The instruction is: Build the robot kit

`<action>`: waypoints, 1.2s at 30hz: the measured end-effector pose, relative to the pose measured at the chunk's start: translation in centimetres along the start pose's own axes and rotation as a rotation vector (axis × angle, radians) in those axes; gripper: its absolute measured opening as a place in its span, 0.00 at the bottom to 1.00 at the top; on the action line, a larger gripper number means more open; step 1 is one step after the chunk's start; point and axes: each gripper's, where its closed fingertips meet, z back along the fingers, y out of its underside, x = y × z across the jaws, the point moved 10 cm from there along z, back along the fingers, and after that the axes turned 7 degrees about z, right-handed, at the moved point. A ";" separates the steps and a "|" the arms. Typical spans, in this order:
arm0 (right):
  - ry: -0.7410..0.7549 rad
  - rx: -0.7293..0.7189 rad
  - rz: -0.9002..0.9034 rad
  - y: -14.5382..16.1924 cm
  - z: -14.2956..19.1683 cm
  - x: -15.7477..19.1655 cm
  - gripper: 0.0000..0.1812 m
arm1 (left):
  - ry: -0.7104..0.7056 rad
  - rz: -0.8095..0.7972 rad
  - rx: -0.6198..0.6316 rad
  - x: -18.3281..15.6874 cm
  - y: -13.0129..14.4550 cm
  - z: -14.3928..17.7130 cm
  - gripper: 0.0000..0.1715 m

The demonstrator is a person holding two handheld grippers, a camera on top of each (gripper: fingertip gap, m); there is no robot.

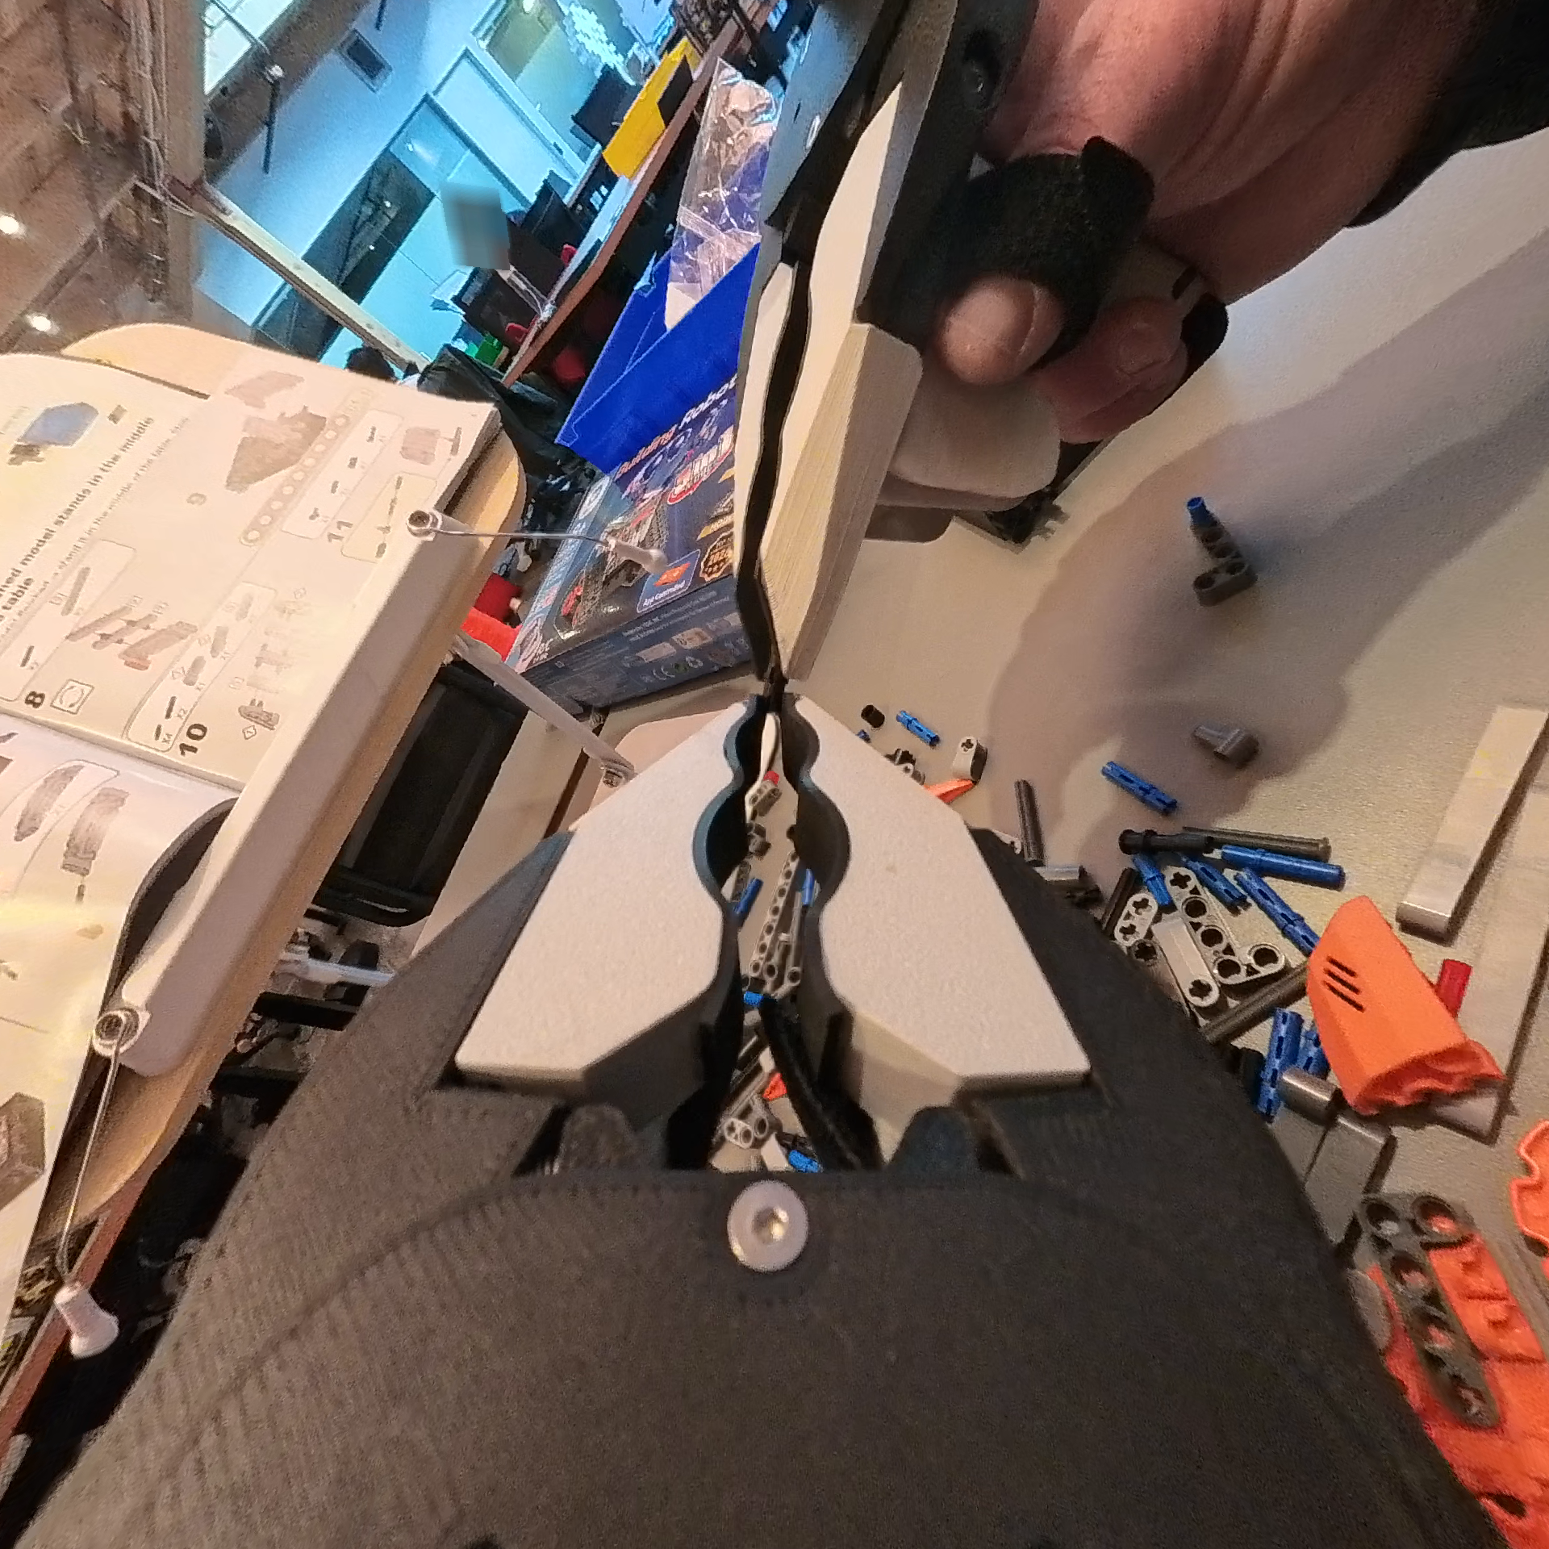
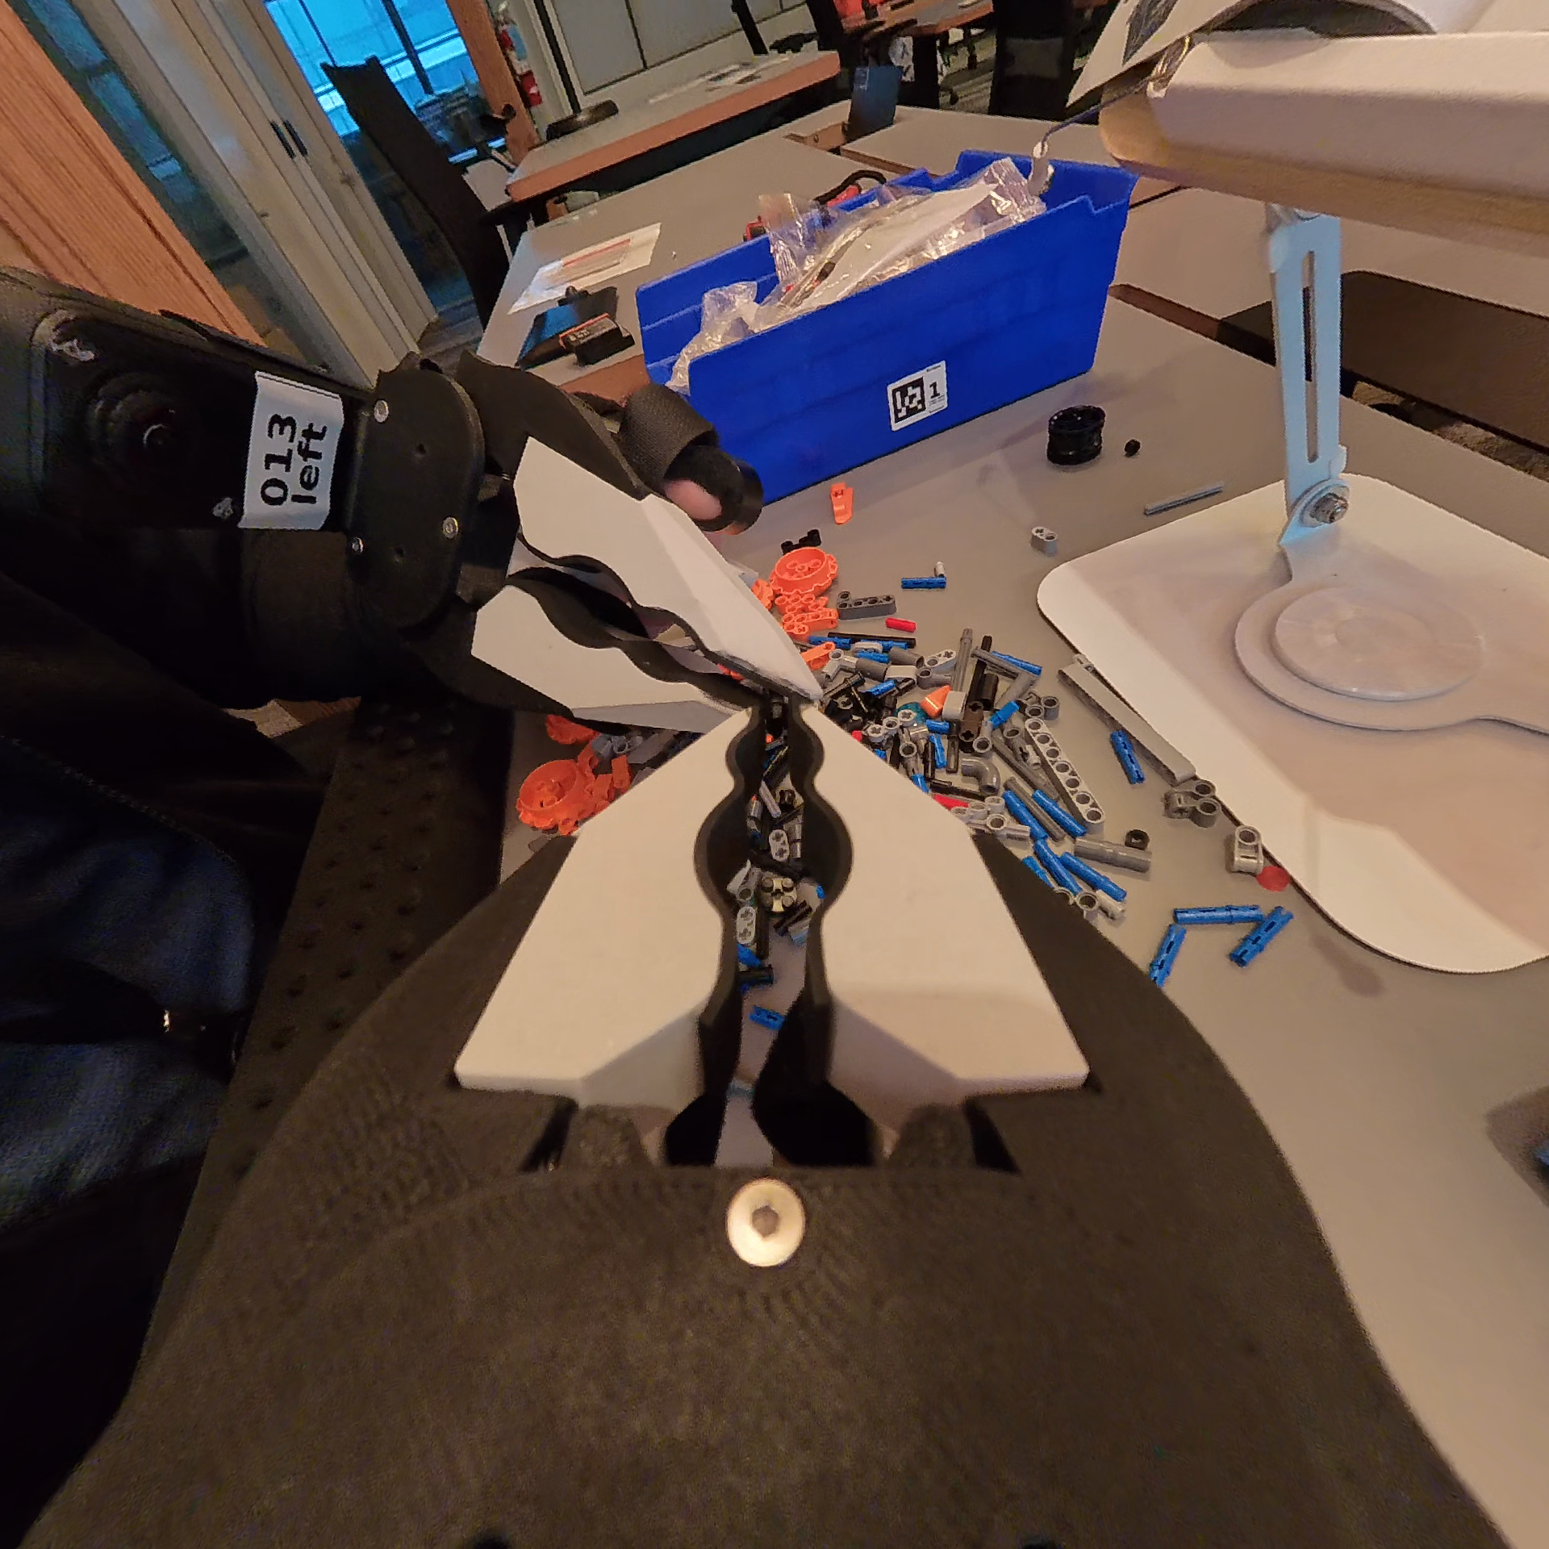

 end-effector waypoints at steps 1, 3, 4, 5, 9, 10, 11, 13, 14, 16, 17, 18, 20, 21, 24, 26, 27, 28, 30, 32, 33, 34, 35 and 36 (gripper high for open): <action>0.001 -0.004 -0.001 0.0 0.1 0.0 0.01 | -0.003 -0.001 0.001 0.0 -0.1 -0.1 0.01; -0.006 -0.014 -0.011 -0.1 0.3 -0.1 0.01 | 0.000 0.005 -0.002 0.1 -0.3 -0.2 0.01; -0.004 -0.020 -0.010 -0.2 0.5 -0.2 0.01 | 0.001 0.005 -0.004 0.1 -0.5 -0.3 0.01; 0.003 -0.025 -0.002 -0.3 0.8 -0.2 0.01 | 0.001 0.009 -0.005 0.2 -0.7 -0.4 0.01; 0.020 -0.015 0.028 -0.5 2.3 0.0 0.01 | 0.038 0.039 -0.029 0.3 -1.7 -1.1 0.01; 0.035 0.000 0.041 -0.4 2.8 0.1 0.01 | 0.051 0.051 -0.032 0.2 -1.9 -1.4 0.02; 0.053 0.016 0.059 -0.3 3.4 0.1 0.01 | 0.063 0.065 -0.027 0.2 -2.1 -1.6 0.05; 0.099 0.044 0.083 0.1 5.2 0.3 0.01 | 0.110 0.101 0.005 -0.2 -2.2 -2.2 0.07; 0.135 0.072 0.095 0.5 6.1 0.3 0.01 | 0.158 0.128 0.014 -0.7 -2.3 -2.5 0.08; 0.211 0.144 0.117 1.8 7.9 0.4 0.02 | 0.297 0.180 0.076 -2.4 -2.7 -3.4 0.11; 0.235 0.163 0.113 2.5 8.7 0.4 0.02 | 0.362 0.193 0.110 -3.3 -2.9 -4.1 0.13; 0.243 0.161 0.095 3.1 9.5 0.5 0.02 | 0.427 0.201 0.145 -4.4 -3.0 -4.7 0.13; 0.263 0.136 0.054 4.1 10.9 0.4 0.02 | 0.491 0.172 0.224 -6.4 -3.2 -6.3 0.15; 0.273 0.128 0.043 4.4 11.3 0.4 0.02 | 0.522 0.152 0.261 -7.2 -3.3 -7.1 0.17; 0.283 0.112 0.033 4.8 12.0 0.3 0.02 | 0.592 0.133 0.342 -8.9 -3.5 -8.9 0.16; 0.276 0.113 0.032 4.9 12.0 0.3 0.02 | 0.594 0.133 0.376 -9.1 -3.4 -9.8 0.13; 0.271 0.117 0.035 4.9 11.9 0.2 0.02 | 0.598 0.128 0.389 -9.2 -3.4 -10.1 0.11; 0.263 0.121 0.036 5.0 11.7 0.2 0.02 | 0.611 0.116 0.384 -9.3 -3.5 -10.2 0.10; 0.256 0.135 0.040 5.2 11.5 0.2 0.02 | 0.632 0.089 0.370 -9.5 -3.7 -10.5 0.06; 0.250 0.131 0.043 5.2 11.5 0.2 0.02 | 0.689 0.073 0.345 -9.8 -4.1 -10.8 0.04; 0.247 0.123 0.041 5.2 11.5 0.2 0.02 | 0.723 0.048 0.326 -10.0 -4.3 -10.8 0.04; 0.248 0.121 0.041 5.2 11.6 0.2 0.02 | 0.751 0.012 0.304 -10.3 -4.4 -10.8 0.03; 0.250 0.118 0.043 5.2 11.7 0.2 0.02 | 0.779 -0.030 0.285 -10.4 -4.6 -10.7 0.03; 0.248 0.115 0.043 5.2 11.7 0.2 0.02 | 0.820 -0.079 0.265 -10.6 -4.7 -10.5 0.03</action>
